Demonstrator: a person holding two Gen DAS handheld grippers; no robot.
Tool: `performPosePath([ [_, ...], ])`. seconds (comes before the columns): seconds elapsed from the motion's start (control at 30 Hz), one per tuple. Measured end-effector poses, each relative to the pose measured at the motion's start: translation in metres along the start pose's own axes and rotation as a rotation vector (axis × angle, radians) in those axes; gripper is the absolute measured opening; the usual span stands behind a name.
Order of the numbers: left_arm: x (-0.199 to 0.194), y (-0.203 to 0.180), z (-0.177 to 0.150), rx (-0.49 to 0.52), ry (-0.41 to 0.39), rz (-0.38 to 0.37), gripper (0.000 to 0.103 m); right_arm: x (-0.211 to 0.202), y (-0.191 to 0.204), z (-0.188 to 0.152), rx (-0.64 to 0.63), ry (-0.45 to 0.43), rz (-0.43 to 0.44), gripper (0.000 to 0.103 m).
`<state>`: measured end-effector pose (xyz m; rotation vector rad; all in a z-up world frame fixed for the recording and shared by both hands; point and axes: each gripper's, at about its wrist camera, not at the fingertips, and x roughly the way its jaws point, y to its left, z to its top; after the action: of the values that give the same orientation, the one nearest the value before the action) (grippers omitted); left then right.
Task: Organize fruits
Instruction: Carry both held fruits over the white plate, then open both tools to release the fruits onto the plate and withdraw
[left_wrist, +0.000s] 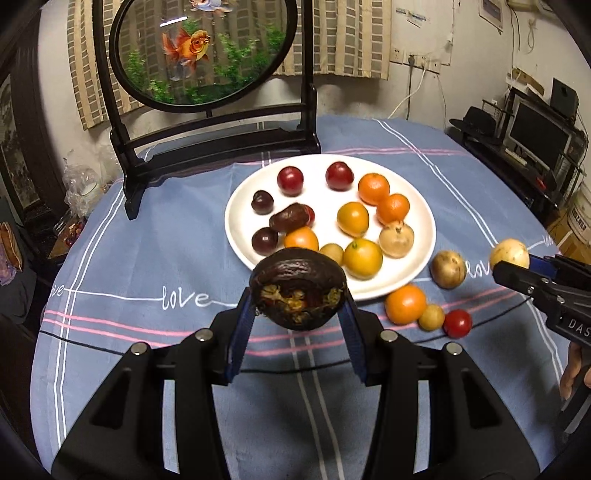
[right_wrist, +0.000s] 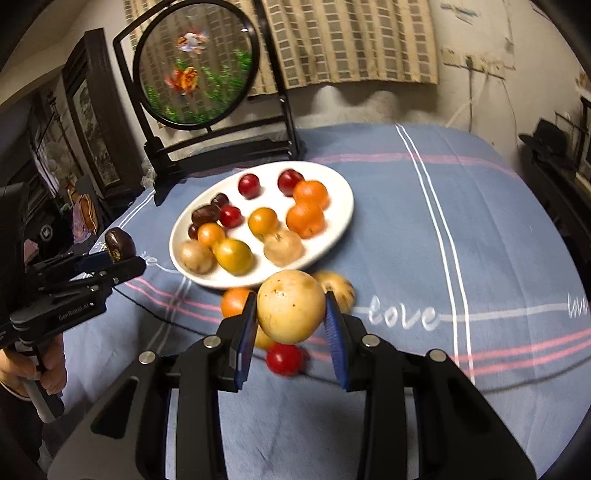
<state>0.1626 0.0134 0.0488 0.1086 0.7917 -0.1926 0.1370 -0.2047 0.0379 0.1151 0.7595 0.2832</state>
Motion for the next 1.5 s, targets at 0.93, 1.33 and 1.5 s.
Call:
performPosePath([
  [0.93, 0.08, 0.016, 0.087, -0.111, -0.038, -0.004, 0.047, 0.102, 0.028, 0.102, -0.037, -0.002, -0.015, 0.036],
  [1.33, 0.105, 0.023, 0.087, -0.165, 0.01, 0.011, 0.046, 0.139, 0.016, 0.105, 0.113, 0.074, 0.021, 0.036],
  [1.5, 0.109, 0.015, 0.086, -0.15, 0.011, 0.006, 0.047, 0.147, 0.005, 0.104, 0.158, 0.119, 0.038, 0.037],
])
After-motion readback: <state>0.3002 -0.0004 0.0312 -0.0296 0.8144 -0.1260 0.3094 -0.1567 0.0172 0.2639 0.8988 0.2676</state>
